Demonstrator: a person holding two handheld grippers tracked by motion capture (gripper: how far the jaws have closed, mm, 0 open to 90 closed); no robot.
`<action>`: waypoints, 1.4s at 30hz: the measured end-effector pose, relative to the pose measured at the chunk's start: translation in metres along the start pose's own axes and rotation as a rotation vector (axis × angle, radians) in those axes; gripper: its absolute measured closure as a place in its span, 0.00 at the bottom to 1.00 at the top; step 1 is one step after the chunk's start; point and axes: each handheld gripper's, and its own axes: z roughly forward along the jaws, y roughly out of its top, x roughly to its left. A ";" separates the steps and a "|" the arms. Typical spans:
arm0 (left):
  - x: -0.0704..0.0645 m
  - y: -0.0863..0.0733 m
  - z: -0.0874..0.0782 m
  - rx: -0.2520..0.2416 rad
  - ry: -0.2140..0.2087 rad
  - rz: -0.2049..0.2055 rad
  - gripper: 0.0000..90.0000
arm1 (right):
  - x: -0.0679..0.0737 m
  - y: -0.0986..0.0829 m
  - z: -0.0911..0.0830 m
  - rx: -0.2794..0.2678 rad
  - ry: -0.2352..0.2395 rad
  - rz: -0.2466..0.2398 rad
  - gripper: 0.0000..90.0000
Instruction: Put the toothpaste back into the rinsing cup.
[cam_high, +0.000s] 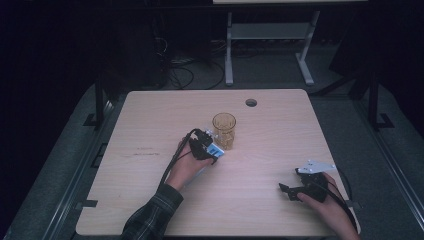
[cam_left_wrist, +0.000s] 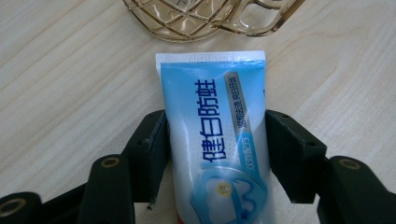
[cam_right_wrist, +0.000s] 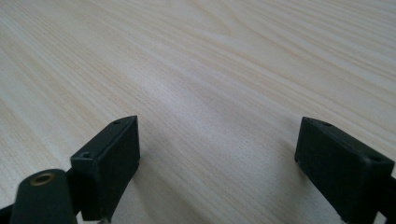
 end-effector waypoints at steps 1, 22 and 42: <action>0.000 0.000 0.000 0.004 0.001 -0.002 0.48 | 0.000 0.000 0.000 0.000 0.000 0.000 0.15; 0.003 0.007 -0.009 0.091 -0.055 -0.050 0.79 | 0.000 0.000 0.000 0.000 0.000 -0.001 0.15; 0.013 -0.003 -0.022 0.005 -0.147 -0.053 0.81 | 0.000 0.000 0.000 -0.001 0.000 0.001 0.15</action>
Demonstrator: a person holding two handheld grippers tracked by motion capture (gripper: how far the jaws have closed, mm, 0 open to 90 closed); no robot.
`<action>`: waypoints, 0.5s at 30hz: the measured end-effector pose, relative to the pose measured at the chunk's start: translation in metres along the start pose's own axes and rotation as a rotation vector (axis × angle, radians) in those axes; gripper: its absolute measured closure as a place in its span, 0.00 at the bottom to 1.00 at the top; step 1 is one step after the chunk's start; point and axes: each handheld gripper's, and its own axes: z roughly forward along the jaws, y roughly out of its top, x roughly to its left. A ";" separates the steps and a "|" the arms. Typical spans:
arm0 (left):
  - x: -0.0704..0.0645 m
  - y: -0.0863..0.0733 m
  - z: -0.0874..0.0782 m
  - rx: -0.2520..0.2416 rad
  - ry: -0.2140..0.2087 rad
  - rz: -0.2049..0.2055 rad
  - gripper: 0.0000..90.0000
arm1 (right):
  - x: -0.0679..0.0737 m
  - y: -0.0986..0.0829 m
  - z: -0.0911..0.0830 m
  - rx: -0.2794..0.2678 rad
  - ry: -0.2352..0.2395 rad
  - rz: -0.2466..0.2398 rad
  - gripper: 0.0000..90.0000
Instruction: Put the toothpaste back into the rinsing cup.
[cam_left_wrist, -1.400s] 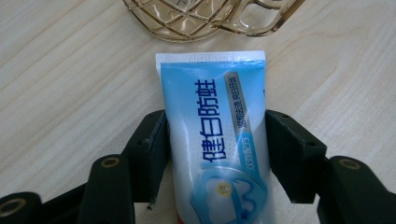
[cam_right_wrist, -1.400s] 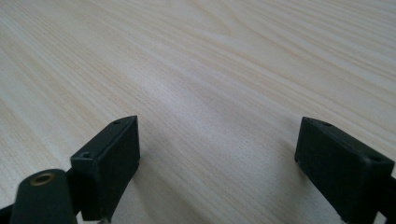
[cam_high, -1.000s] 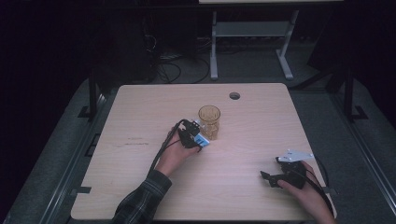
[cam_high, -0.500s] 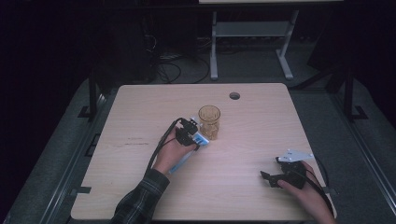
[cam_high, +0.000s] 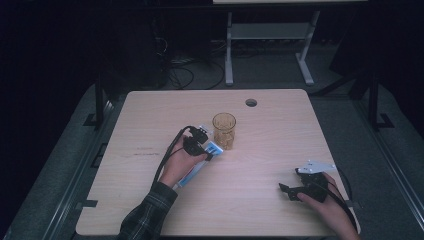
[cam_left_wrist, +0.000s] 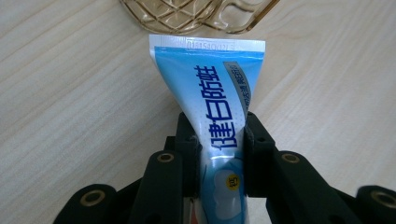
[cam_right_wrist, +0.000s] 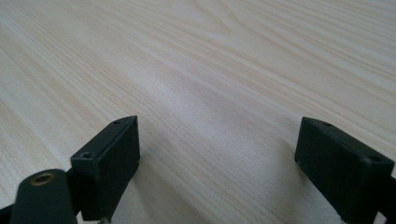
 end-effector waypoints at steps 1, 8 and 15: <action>0.001 -0.001 -0.002 -0.015 -0.009 -0.005 0.81 | 0.000 0.000 0.000 0.001 0.000 -0.001 0.15; 0.004 -0.009 -0.020 -0.102 -0.055 0.018 0.81 | 0.000 0.000 0.000 0.000 0.000 0.000 0.15; 0.004 -0.013 -0.031 -0.141 -0.089 0.045 0.81 | 0.000 0.000 0.000 0.001 -0.001 -0.001 0.15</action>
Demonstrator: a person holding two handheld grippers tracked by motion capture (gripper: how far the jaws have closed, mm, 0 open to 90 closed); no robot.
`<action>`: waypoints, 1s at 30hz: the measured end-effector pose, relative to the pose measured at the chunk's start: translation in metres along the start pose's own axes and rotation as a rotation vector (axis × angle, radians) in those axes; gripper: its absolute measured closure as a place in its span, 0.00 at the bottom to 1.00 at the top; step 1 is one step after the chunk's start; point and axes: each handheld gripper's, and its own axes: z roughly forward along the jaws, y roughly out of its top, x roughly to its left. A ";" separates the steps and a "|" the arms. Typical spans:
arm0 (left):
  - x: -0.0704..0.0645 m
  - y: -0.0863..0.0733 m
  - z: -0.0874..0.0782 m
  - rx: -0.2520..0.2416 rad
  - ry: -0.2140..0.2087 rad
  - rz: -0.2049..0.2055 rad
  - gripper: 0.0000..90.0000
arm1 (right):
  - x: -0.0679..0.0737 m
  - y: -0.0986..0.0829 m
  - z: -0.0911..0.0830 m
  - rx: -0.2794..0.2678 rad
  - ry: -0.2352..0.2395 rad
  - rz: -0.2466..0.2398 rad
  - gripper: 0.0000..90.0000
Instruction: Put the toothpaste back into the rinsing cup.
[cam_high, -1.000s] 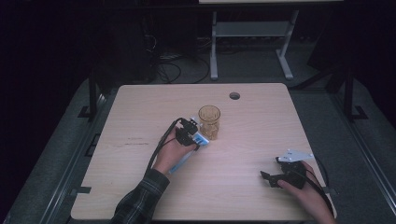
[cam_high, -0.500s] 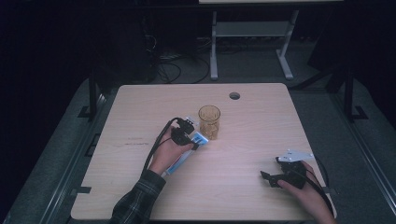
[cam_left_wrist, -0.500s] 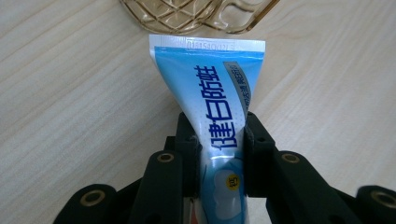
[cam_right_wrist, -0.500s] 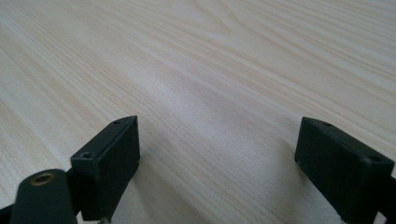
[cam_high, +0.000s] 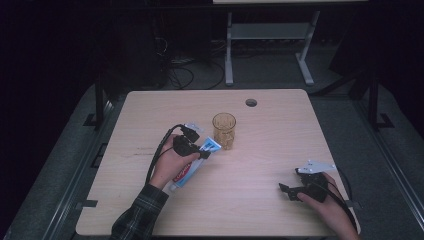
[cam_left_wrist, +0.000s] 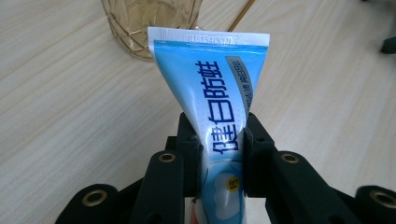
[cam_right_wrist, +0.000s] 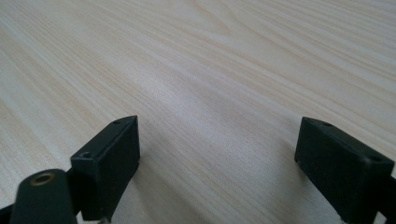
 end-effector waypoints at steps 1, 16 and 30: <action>0.000 0.000 -0.002 -0.012 -0.005 0.000 0.81 | 0.000 0.000 0.000 0.000 0.000 0.001 0.15; 0.008 -0.007 -0.034 -0.161 -0.083 0.014 0.82 | 0.000 0.000 0.000 0.000 0.000 0.001 0.15; 0.013 -0.007 -0.044 -0.281 -0.109 0.074 0.81 | 0.000 0.000 0.000 0.002 0.000 0.003 0.15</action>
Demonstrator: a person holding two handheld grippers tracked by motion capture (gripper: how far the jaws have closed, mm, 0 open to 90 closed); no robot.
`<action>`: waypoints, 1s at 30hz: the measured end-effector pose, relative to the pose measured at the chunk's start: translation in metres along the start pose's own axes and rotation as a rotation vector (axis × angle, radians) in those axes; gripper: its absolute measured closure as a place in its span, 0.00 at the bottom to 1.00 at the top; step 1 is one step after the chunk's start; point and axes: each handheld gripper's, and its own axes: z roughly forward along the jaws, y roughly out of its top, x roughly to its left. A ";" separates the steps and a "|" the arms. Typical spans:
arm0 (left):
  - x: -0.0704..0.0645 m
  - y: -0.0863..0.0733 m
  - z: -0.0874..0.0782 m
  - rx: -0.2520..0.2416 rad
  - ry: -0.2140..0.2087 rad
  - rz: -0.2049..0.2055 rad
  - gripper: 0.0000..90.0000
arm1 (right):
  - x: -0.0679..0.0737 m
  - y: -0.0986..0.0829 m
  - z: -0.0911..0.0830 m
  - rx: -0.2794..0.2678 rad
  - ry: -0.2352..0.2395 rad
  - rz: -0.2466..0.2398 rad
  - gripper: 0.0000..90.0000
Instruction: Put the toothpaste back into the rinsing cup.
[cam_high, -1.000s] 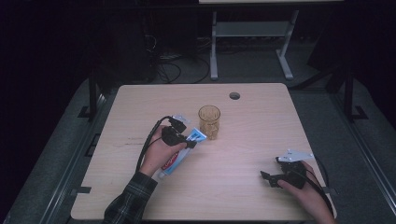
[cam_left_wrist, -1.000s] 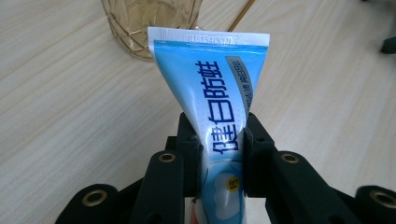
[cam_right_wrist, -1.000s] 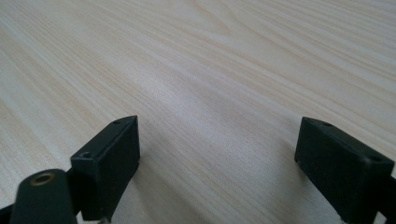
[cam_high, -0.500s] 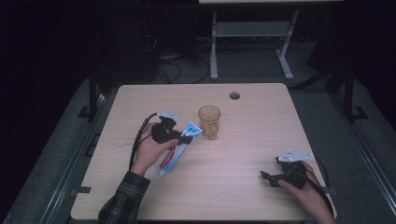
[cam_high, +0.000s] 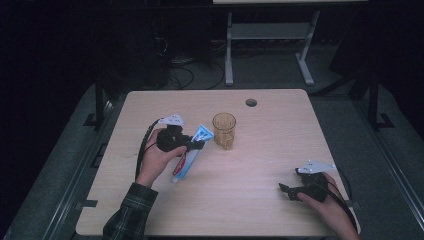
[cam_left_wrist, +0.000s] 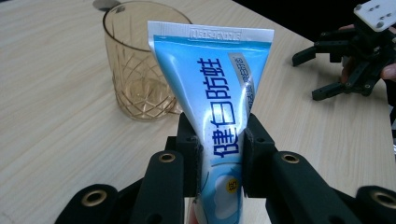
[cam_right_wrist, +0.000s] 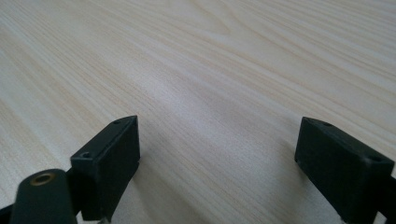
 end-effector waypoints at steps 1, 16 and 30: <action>0.000 0.000 0.000 0.000 0.000 0.000 0.81 | 0.000 0.000 0.000 0.000 0.000 0.000 0.15; 0.004 0.014 -0.002 -0.081 0.007 0.017 0.80 | 0.000 0.000 0.000 -0.002 0.000 -0.003 0.15; 0.008 0.032 -0.006 -0.127 0.015 0.024 0.80 | 0.000 0.000 0.000 -0.001 0.002 -0.004 0.15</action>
